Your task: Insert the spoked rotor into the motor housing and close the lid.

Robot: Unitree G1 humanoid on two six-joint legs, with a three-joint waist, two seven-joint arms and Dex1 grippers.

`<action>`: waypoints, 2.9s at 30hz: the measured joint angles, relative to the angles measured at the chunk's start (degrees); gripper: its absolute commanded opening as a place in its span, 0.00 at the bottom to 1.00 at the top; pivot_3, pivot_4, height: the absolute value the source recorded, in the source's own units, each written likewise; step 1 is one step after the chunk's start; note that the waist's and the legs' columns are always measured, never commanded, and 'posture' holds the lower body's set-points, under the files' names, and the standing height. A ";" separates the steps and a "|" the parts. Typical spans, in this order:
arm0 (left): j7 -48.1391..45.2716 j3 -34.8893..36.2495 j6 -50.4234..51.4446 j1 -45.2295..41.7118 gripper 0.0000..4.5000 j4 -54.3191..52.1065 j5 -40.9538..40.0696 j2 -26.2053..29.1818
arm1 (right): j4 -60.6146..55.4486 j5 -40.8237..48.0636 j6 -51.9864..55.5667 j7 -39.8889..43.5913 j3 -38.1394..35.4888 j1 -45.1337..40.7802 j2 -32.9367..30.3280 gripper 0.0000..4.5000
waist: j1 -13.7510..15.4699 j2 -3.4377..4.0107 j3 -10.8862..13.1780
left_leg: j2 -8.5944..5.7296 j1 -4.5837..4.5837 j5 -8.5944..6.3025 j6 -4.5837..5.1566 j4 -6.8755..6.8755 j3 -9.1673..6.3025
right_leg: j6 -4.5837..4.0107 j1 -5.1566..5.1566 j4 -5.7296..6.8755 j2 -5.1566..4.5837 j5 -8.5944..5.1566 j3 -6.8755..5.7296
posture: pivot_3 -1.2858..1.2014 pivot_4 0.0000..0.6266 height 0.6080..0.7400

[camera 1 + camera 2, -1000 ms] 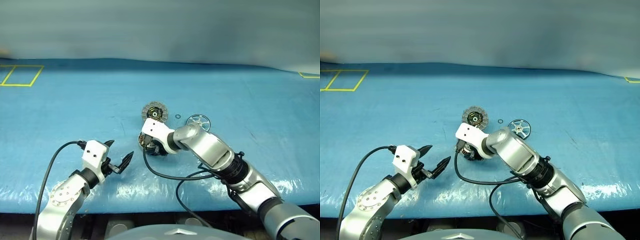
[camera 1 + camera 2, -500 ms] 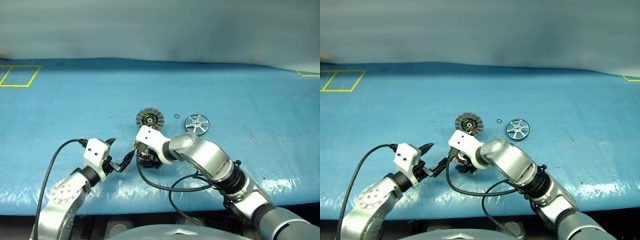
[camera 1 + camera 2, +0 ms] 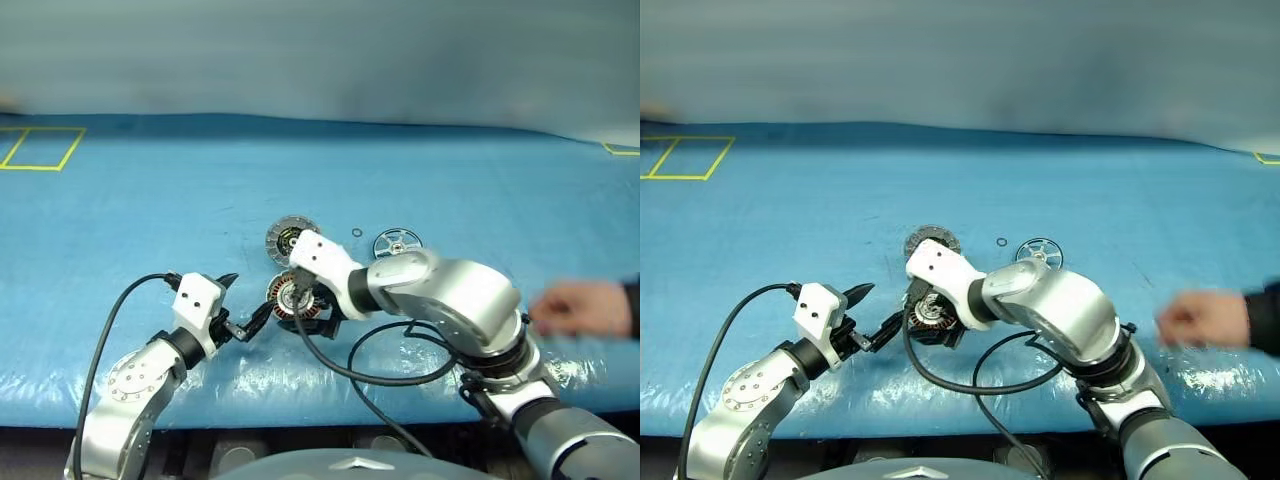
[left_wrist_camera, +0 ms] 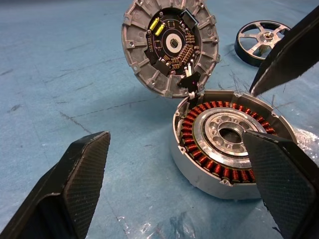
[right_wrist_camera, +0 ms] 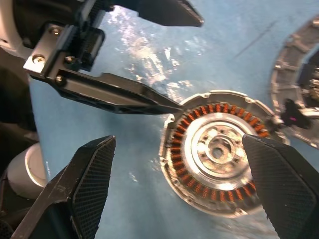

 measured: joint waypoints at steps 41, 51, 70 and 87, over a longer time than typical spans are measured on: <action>-1.92 -1.68 1.12 -2.47 1.00 1.64 -1.11 0.97 | 19.59 -13.36 -23.60 -16.47 -3.09 4.71 4.46 0.95 | -0.32 0.05 0.03 | 0.03 0.07 0.02 0.00 -0.21 0.07 | 0.17 -0.05 -0.01 0.01 0.10 0.02 | 0.52 0.24 1.00; -0.69 -2.46 -0.70 -1.21 1.00 1.86 0.00 0.45 | 44.33 -19.75 -38.06 -10.23 6.86 -6.70 9.44 0.95 | -0.28 0.07 0.05 | 0.02 0.04 0.02 0.00 -0.34 0.04 | -0.07 -0.06 -0.01 0.01 0.30 0.01 | 0.52 0.24 1.00; 1.44 -2.30 -2.56 2.11 1.00 1.64 0.07 -0.30 | 58.59 -26.75 -41.01 0.54 9.99 -13.81 10.54 0.54 | -0.41 0.09 0.04 | 0.03 0.26 0.02 -0.01 -0.26 0.05 | -0.02 0.13 0.07 0.02 0.27 0.00 | 0.52 0.24 1.00; 1.87 -0.72 -3.00 4.41 1.00 1.42 -0.07 -0.35 | 27.12 -28.17 -21.90 2.60 16.13 -0.95 8.76 0.43 | -0.46 0.05 -0.19 | 0.06 0.36 0.01 -0.02 -0.28 0.04 | 0.04 0.15 0.10 0.03 0.02 -0.01 | 0.52 0.24 1.00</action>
